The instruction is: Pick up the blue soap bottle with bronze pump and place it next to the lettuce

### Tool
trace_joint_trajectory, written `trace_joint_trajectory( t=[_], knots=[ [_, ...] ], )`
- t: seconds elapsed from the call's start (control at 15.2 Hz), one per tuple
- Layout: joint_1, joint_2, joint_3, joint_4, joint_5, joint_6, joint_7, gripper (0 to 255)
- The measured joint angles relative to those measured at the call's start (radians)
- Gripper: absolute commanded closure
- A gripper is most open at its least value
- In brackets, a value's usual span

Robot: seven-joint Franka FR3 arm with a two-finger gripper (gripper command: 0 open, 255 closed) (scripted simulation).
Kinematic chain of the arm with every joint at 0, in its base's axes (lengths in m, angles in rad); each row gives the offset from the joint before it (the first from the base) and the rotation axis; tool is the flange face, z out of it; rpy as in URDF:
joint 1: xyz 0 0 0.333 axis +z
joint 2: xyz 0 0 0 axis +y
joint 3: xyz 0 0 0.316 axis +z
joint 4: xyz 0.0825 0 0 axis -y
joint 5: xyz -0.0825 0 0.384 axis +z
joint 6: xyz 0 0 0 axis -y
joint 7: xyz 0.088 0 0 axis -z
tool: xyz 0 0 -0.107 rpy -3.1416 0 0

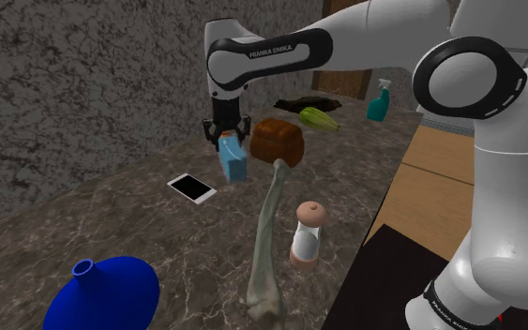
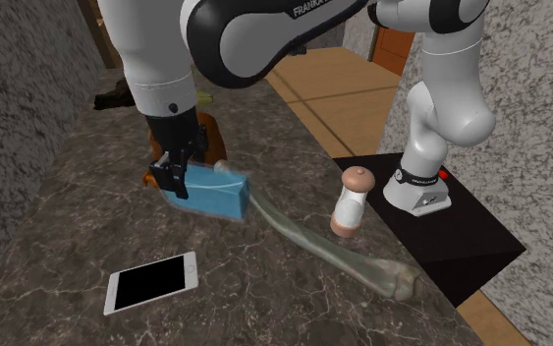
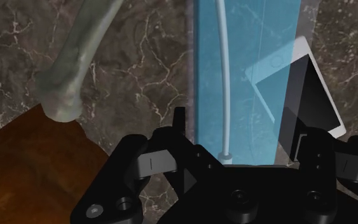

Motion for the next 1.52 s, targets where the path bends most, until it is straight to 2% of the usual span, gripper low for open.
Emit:
trace_joint_trajectory(
  t=[0.66,1.06,1.52],
  knots=[
    [-0.001,-0.013,0.001,0.104,0.005,-0.117,-0.012,255],
    [-0.095,-0.129,-0.029,-0.051,0.041,-0.072,-0.126,255],
    [-0.203,-0.220,-0.085,-0.167,0.072,-0.042,-0.289,255]
  ],
)
